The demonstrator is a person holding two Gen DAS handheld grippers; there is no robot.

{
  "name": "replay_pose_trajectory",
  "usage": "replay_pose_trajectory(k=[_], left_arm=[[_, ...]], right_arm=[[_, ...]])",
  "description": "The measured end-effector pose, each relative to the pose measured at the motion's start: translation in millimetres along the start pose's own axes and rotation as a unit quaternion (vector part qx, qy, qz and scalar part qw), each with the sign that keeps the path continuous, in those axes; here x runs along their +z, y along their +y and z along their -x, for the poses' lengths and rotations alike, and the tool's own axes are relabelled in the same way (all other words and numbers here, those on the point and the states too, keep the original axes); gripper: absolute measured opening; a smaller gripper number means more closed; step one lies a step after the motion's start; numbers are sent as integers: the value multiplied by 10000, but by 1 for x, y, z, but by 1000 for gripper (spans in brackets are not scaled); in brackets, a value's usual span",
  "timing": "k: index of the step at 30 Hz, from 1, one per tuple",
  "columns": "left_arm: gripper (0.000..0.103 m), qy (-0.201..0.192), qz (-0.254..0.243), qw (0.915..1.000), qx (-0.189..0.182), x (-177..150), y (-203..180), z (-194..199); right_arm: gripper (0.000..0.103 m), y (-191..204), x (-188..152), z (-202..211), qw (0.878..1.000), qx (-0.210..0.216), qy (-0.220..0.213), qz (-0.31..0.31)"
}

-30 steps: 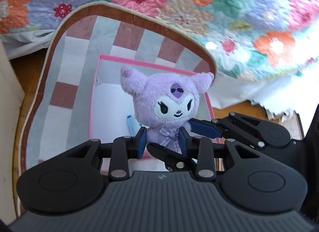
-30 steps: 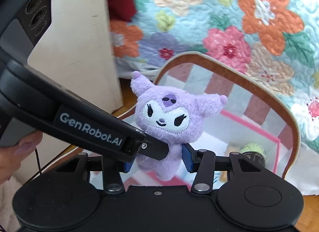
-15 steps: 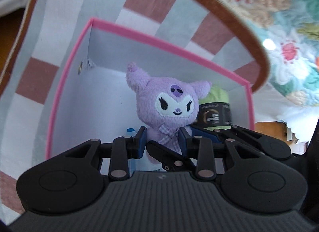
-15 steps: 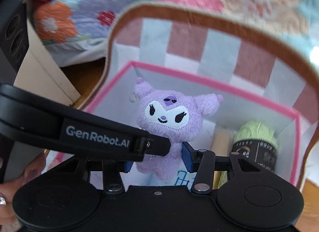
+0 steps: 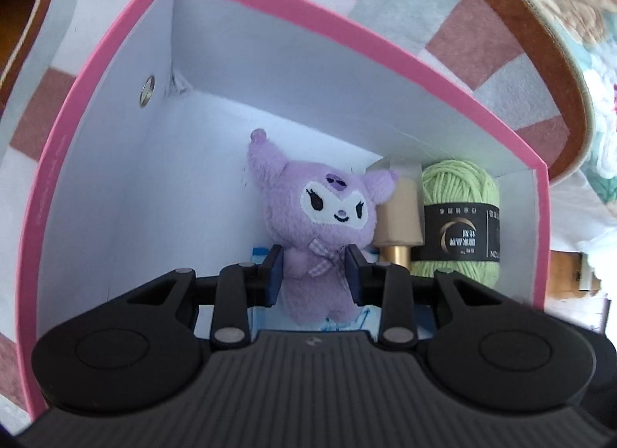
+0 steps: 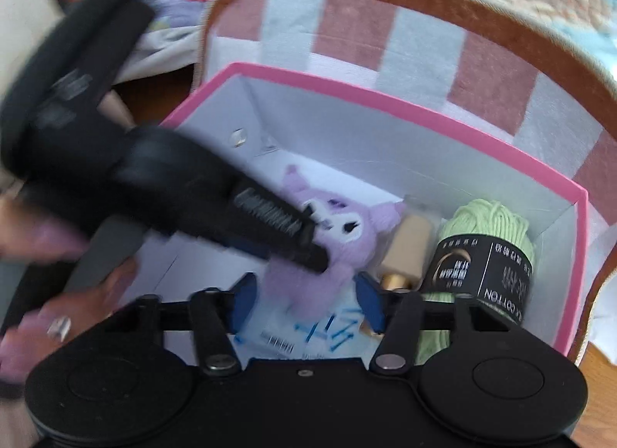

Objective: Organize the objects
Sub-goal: 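Lift the plush toy with the right gripper and lower it into the pink box, then open the right gripper and withdraw it from the pink box, then reach the right gripper to the white wipes pack and close on it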

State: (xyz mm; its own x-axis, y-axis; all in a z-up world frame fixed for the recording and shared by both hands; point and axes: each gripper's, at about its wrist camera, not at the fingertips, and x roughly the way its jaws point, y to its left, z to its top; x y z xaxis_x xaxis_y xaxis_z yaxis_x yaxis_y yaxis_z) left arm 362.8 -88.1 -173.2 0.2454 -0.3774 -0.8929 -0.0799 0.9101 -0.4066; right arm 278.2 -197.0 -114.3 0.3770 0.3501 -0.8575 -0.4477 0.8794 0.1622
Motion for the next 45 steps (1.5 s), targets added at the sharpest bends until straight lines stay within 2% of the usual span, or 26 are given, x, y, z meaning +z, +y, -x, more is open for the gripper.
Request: replay_pose_trajectory(k=[3,6,8,11,12,14,19,23,26,28,31,36,40,45], left_arm=[[33,-136,-40,9998,118,2,-6,-6],[36,-222,18,9997,97,-2,-4,1],[40,-289,-32,9995,77,-8,-1,14],[54,-296,-154,9994,-16,-24,3,43],[60,-310,-208,9993,-99,-31,4,54],[60,-340,-384,9985,-208,-46,4,74],[64,-391,-1062,9936,-22,-77,-2,127],[68,-424,-1518,9875,-38,-98,-3,174],[69,-335,-1666,9853,-164,-108,0,198],[74,-493,-1564,9863,-195,-115,8,213],[74,-549,-1422,9883,-95,-128,23,223],[76,-485,-1451,9882,-28,-158,41,226],[84,-424,-1564,9867,-90,-184,46,221],[88,-321,-1720,9846,-35,-205,48,203]], right_arm=[[31,3,-8,6,9999,-18,-107,-20],[31,3,-13,9,9996,-185,-195,-132],[31,3,-19,14,9988,-245,-285,-315],[32,1,-29,31,9962,-227,-438,-715],[35,2,-32,38,9953,-200,-454,-835],[43,4,-37,49,9935,-142,-459,-1029],[47,26,-44,83,9940,-283,-461,-947],[52,52,-47,118,9947,-308,-601,-778],[56,73,-51,144,9944,-244,-716,-735],[56,89,-54,160,9953,-246,-719,-594],[61,112,-64,183,9955,-281,-830,-347],[85,131,-90,204,9938,13,-987,-513],[85,140,-113,197,9936,44,-889,-699],[85,144,-141,174,9936,101,-719,-863]])
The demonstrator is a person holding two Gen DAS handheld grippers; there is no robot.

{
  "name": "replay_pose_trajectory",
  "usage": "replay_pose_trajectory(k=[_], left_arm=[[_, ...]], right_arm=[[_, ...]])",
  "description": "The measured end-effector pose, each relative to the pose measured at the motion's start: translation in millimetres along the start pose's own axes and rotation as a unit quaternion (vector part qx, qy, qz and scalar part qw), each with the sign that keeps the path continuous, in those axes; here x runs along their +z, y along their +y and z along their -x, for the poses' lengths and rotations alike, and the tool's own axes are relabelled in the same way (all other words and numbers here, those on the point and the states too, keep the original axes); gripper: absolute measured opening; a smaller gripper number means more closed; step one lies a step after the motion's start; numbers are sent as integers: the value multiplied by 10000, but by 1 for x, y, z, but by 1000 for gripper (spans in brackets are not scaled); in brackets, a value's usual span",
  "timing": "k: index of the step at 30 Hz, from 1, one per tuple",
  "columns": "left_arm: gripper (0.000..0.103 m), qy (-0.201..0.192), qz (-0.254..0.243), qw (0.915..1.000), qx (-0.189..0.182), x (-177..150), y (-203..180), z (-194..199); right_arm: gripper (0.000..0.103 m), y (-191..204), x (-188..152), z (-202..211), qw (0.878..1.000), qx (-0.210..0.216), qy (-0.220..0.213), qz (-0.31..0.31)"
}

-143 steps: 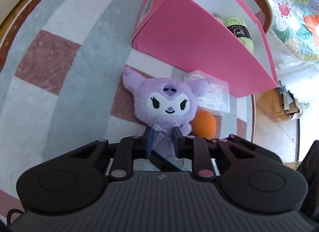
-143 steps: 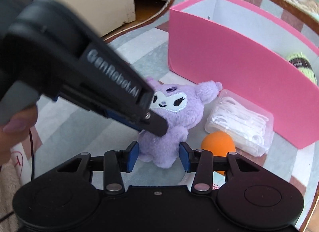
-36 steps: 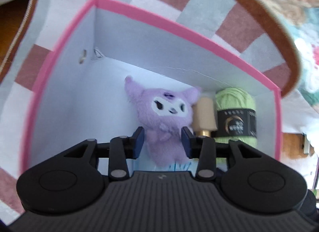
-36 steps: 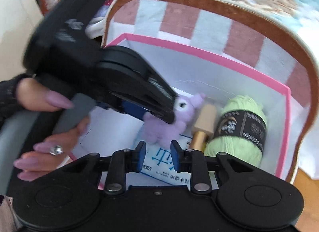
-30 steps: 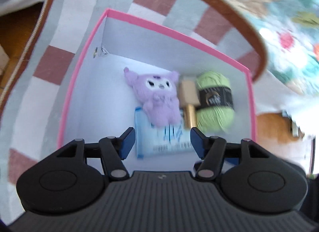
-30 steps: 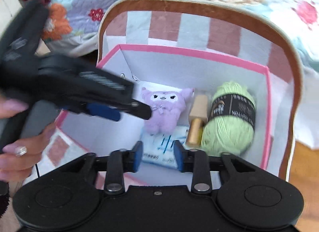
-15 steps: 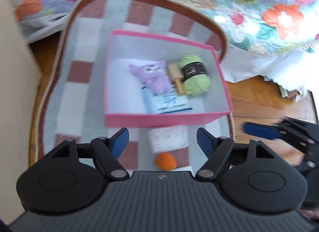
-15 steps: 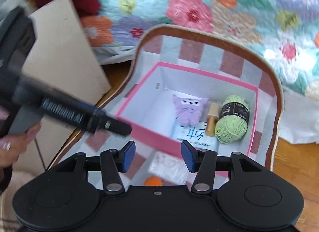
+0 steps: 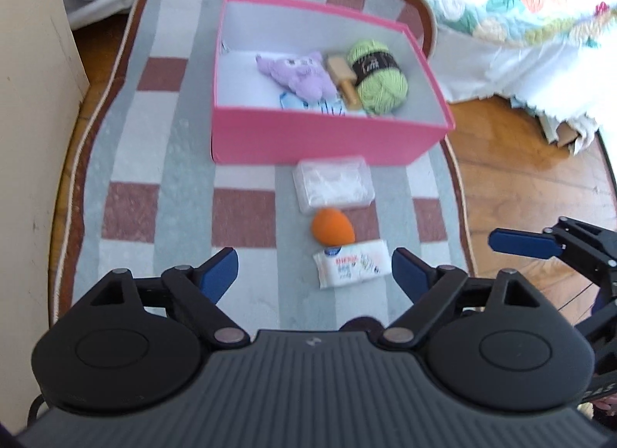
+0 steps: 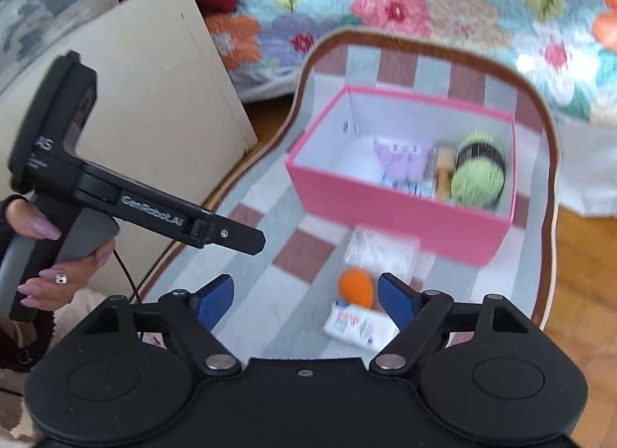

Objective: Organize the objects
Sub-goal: 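Reach the right gripper to the white wipes pack and close on it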

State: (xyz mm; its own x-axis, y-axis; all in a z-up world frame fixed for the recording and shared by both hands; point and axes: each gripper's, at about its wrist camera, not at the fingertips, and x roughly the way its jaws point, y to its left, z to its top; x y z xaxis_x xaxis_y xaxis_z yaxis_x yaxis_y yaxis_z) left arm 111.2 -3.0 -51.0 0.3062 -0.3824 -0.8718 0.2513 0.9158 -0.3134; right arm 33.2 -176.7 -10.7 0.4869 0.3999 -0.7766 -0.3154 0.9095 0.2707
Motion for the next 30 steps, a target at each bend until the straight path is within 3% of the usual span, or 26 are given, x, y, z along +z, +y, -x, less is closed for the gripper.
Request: replay_pose_trajectory(k=[5,9,15,18,21,25,27,30], left_arm=[[88,108,-124,9996,233,-19,-3,-31],[87,168,-26,9998,118,-32,0,-61],[83,280,135,9995,-71,-42,1,-94],[82,190,221,9995,-128,-45,2,-100],[77,84,333,9990,-284,-45,3,-105],[53,21,241,9993,-302,-45,-2,-120],[51,42,257,9992,-311,-45,-4,-129],[39,-41,318,9992,-222,-47,-4,-137]], right_arm=[[85,1,-31,-32,9995,-181,264,72],[85,-2,-52,-57,9980,-374,375,334],[85,-23,-69,-88,9975,-482,501,-112],[85,-28,-76,-96,9965,-691,476,20],[85,-33,-84,-100,9966,-687,443,44],[85,-37,-90,-106,9978,-591,277,58],[84,-40,-88,-111,9982,-539,269,35],[84,-46,-85,-118,9983,-536,176,-162]])
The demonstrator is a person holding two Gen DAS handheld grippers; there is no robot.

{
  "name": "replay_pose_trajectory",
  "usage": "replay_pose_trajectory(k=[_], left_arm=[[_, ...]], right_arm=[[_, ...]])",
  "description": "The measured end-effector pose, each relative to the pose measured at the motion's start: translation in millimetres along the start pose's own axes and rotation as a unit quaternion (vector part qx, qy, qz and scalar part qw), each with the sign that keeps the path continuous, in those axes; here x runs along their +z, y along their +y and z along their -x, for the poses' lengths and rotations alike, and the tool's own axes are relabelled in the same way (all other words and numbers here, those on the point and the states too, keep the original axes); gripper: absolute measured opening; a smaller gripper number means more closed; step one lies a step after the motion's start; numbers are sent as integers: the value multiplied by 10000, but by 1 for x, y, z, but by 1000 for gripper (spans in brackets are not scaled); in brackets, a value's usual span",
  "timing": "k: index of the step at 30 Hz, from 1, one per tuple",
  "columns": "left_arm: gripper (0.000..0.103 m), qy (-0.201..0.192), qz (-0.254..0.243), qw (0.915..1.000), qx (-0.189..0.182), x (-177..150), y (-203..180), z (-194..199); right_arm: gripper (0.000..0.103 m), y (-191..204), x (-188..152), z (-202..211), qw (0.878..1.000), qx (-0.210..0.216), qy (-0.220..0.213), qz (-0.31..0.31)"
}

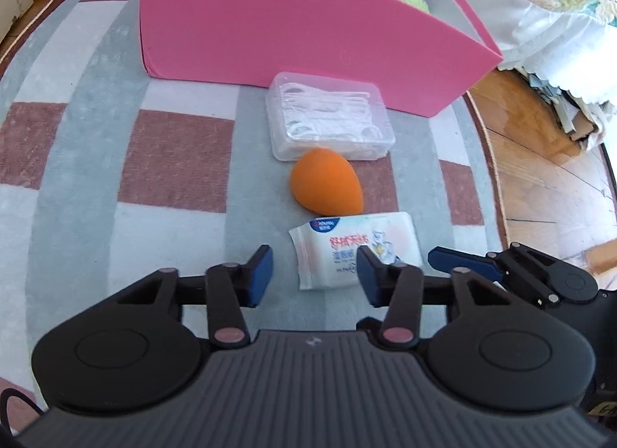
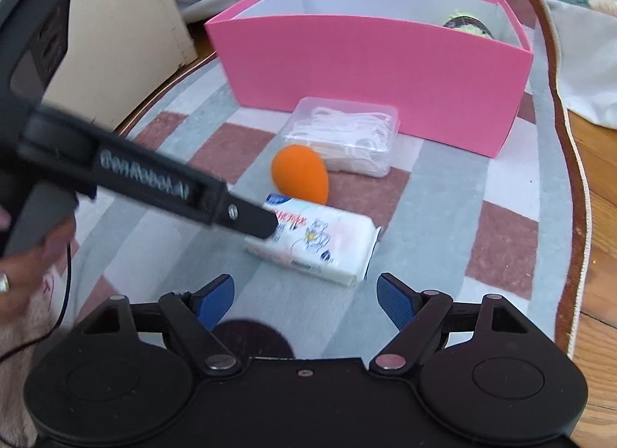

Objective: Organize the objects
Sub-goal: 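Reach the right gripper to the white wipes pack and close on it, then lift the wipes pack and lower it into the pink box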

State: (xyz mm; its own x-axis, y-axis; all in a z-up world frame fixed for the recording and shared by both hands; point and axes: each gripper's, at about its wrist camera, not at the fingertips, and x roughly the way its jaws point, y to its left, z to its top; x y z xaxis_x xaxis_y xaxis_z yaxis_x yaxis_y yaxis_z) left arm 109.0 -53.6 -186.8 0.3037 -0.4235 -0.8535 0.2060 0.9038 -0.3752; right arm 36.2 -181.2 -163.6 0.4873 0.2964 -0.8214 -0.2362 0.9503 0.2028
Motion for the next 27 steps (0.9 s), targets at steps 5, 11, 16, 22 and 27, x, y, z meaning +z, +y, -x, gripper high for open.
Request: replay_pose_trajectory(k=[5,11,16,22,27], left_arm=[[37,-377,111,9991,154,0,6,-2],[27,-109,445,9984,-323,0,13,-7],[26,176,819,9947,-594,-1,20,-8],[25,-58,377,9974,-611,1,5,30],[27,-222,187,9971,-710,10,-2,69]], right_arm=[[81,-5,2,-13,9997,60,124,-184],[59,-3,3,-12,9999,36,82,-113],[59,5,4,-11,9999,-52,119,81],[68,26,15,12,9994,-73,58,334],[77,44,34,43,9986,-59,-135,509]])
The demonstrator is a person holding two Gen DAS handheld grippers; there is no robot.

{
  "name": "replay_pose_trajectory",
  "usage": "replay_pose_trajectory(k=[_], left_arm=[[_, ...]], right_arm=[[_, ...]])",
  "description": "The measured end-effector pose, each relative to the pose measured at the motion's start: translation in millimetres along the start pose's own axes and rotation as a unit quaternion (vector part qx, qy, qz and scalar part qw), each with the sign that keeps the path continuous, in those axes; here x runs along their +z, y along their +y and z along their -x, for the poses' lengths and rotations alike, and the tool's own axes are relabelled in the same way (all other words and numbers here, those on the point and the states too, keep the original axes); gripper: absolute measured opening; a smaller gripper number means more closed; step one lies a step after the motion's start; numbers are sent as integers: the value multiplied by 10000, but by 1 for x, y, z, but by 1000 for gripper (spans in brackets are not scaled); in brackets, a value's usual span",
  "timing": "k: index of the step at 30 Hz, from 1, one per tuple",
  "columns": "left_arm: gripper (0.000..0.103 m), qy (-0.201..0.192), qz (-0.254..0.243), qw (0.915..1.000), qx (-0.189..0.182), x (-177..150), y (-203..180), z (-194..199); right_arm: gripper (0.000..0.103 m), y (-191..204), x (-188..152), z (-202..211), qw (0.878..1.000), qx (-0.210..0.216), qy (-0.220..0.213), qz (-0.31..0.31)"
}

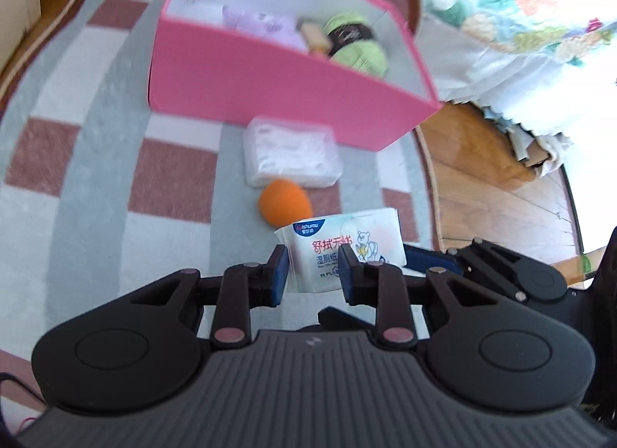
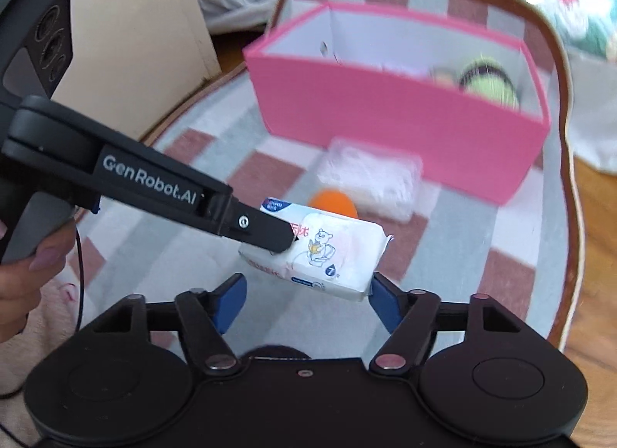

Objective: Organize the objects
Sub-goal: 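Lift the wipes pack and lower it into the pink box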

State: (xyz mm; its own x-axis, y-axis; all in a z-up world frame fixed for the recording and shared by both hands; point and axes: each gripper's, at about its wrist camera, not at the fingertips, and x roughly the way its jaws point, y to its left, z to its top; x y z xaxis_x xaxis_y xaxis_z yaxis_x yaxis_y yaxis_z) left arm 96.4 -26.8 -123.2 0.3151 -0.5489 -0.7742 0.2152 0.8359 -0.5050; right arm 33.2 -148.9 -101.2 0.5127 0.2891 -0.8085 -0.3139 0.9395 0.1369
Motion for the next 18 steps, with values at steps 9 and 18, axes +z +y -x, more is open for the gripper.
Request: replay_pose_trajectory(k=[9,18], left_arm=[[29,-302,-249,9992,-44,28,-20,52],[30,-634,-276,9976,-50,85,-30,74]], right_arm=[[80,7,46,50,9982,124,-447,374],[84,4,109,69,9958,139,-639,643]])
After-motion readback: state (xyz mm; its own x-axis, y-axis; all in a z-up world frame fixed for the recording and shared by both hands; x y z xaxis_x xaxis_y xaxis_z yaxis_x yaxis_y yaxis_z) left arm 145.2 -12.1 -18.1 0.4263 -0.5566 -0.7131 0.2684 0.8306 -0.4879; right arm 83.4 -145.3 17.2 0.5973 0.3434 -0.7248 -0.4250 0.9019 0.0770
